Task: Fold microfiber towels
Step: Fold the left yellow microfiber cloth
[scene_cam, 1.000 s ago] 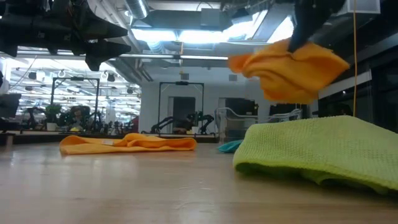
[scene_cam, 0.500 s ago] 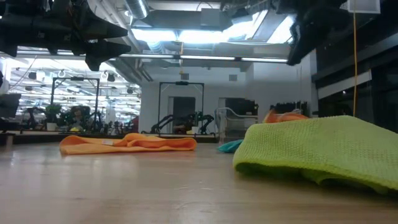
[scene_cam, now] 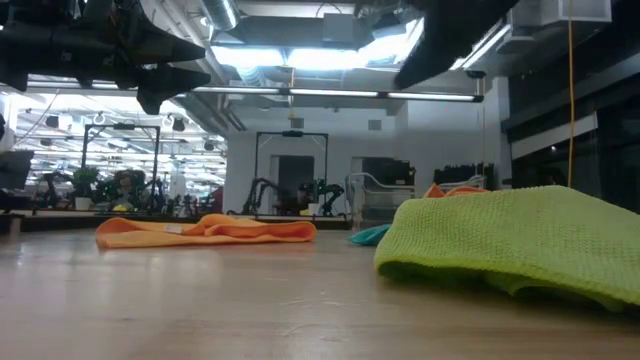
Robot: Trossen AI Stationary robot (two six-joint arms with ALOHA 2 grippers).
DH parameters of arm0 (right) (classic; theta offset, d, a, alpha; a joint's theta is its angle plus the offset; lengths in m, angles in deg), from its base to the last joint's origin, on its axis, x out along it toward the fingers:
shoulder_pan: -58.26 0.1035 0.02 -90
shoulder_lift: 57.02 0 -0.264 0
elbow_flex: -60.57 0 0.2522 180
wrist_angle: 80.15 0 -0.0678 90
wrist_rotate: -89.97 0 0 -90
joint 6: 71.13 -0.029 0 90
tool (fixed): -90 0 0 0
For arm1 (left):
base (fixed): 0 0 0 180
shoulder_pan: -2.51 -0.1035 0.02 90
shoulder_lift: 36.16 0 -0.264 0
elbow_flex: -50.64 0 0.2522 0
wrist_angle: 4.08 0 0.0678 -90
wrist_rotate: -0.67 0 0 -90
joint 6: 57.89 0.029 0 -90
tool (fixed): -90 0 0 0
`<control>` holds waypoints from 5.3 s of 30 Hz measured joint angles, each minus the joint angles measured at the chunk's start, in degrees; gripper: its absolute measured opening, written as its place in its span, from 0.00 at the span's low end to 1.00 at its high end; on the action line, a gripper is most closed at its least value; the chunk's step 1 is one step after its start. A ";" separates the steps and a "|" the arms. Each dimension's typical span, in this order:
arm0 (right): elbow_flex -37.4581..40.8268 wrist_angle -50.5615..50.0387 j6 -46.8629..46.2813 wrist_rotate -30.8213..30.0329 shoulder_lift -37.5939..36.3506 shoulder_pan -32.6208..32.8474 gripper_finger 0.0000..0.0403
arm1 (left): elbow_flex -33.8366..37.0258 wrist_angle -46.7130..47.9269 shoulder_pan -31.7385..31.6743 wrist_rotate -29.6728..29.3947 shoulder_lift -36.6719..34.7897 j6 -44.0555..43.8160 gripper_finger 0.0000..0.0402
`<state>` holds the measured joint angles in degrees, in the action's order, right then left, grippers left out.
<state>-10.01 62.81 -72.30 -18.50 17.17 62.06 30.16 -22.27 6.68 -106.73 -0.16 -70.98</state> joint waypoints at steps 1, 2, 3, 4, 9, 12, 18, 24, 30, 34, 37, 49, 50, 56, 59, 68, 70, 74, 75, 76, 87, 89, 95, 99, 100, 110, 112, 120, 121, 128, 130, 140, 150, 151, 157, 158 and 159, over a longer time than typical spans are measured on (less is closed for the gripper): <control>0.91 3.44 0.13 2.21 1.14 -0.35 0.49 | 0.00 -0.02 -0.02 0.01 0.00 0.00 0.58; 1.82 7.00 0.16 4.15 2.47 -0.66 0.49 | 0.00 0.00 -0.02 0.01 -0.01 0.00 0.58; 2.60 10.69 0.12 5.63 3.96 -0.84 0.49 | 0.00 0.01 -0.01 0.01 0.00 0.00 0.58; 3.27 14.60 0.06 6.90 5.67 -1.00 0.49 | 0.00 0.01 -0.02 0.01 0.01 -0.03 0.58; 4.24 29.18 0.18 9.65 16.69 -1.01 0.49 | 0.00 0.15 -0.02 0.02 -0.01 -0.37 0.58; 4.28 36.40 1.37 9.59 23.03 -1.01 0.49 | 0.00 0.23 -0.02 0.03 0.00 -0.42 0.58; 2.04 43.96 1.75 12.57 32.08 -1.18 0.49 | 0.00 0.24 0.00 0.03 -0.02 -0.39 0.58; -9.29 41.48 3.61 17.11 42.00 -1.81 0.49 | 0.00 0.23 -0.01 -0.54 0.00 -0.39 0.58; -22.08 28.38 4.74 16.58 49.54 -3.38 0.49 | 0.00 0.26 0.00 -0.54 0.01 -0.42 0.58; -27.82 24.89 6.95 16.62 53.30 -3.81 0.49 | 0.00 0.44 -0.01 -0.55 0.00 -0.42 0.58; -29.71 24.02 8.37 16.63 55.07 -3.81 0.49 | 0.00 0.44 -0.02 -0.56 0.00 -0.42 0.58; -29.90 24.39 10.50 13.67 56.04 -5.72 0.47 | 0.00 0.44 -0.02 -0.58 0.00 -0.35 0.58; -29.90 24.54 10.50 13.94 56.04 -6.00 0.46 | 0.00 0.44 0.00 -0.60 -0.02 -0.35 0.58; -29.90 24.38 10.49 16.59 56.04 -6.70 0.40 | 0.00 0.44 -0.02 -0.60 -0.01 -0.35 0.58; -29.90 24.36 10.50 17.15 56.04 -6.66 0.39 | 0.00 0.44 0.00 -0.60 0.00 -0.33 0.58; -29.90 25.29 10.50 18.65 56.02 -5.44 0.39 | 0.00 0.44 0.00 -0.60 0.00 -0.31 0.58; -29.90 25.24 10.50 18.59 56.10 -5.82 0.39 | 0.00 0.44 -0.01 -0.60 0.00 -0.31 0.58; -29.89 25.63 10.40 18.47 57.12 -6.22 0.39 | 0.00 0.44 -0.02 -0.60 -0.01 -0.31 0.58; -29.90 25.83 10.35 18.52 57.52 -6.24 0.39 | 0.00 0.44 -0.02 -0.60 0.01 -0.31 0.58; -29.88 25.90 10.26 18.57 57.65 -6.24 0.39 | 0.00 0.44 -0.02 -0.60 0.01 -0.31 0.58; -30.26 26.76 8.94 18.18 58.22 -6.33 0.39 | 0.00 1.28 0.00 -0.60 0.00 -0.31 0.58; -30.50 26.53 8.95 18.16 58.22 -6.33 0.39 | 0.00 1.51 -0.02 -0.60 0.01 -0.31 0.58; -30.65 26.34 8.95 18.16 58.22 -6.33 0.36 | 0.00 2.08 -0.02 -0.60 0.01 -0.31 0.58; -30.67 25.98 8.91 18.16 58.22 -6.39 0.29 | 0.00 3.02 0.00 -0.60 -0.02 -0.30 0.58; -30.67 25.96 8.79 18.16 58.22 -6.40 0.27 | 0.00 3.75 -0.01 -0.60 -0.01 -0.29 0.58; -30.69 25.91 4.41 18.34 58.22 -6.97 0.11 | 0.00 16.17 -0.01 -0.60 0.01 -3.10 0.58; -30.70 25.73 4.43 18.58 58.22 -7.06 0.12 | 0.00 17.19 -0.02 -0.63 0.01 -4.24 0.58; -30.73 25.66 4.59 20.12 58.18 -7.13 0.37 | 0.00 17.44 -0.01 -1.42 1.02 -4.55 0.58; -30.73 25.67 4.60 20.12 58.18 -7.13 0.40 | 0.00 17.43 0.00 -1.43 1.28 -4.55 0.58; -30.73 26.87 1.85 20.21 58.18 -7.35 0.47 | 0.00 17.43 0.00 -1.63 1.56 -4.55 0.58; -30.73 27.48 1.08 20.19 58.18 -7.66 0.46 | 0.00 17.43 -0.02 -1.65 1.56 -4.55 0.58; -30.73 27.35 0.03 20.19 58.18 -9.28 0.37 | 0.00 17.42 -0.02 -1.68 1.56 -4.50 0.58; -30.73 28.36 4.55 20.17 58.16 -9.32 0.34 | 0.00 17.46 0.00 -3.26 3.45 -6.79 0.58; -30.73 28.34 4.56 20.14 58.16 -9.32 0.33 | 0.00 17.13 0.00 -3.91 4.16 -5.28 0.58; -30.73 28.38 4.64 20.12 58.16 -9.32 0.13 | 0.00 15.68 0.00 -8.50 10.64 -1.75 0.58; -30.73 28.38 4.66 20.12 58.16 -9.32 0.07 | 0.00 15.12 0.00 -8.52 11.81 -1.75 0.58; -30.73 28.36 4.75 20.12 58.16 -9.32 0.04 | 0.00 14.51 -0.01 -8.51 12.87 -1.76 0.58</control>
<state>-40.74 91.17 -67.55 1.62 75.33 52.74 30.16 -7.76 6.66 -115.23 12.71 -72.74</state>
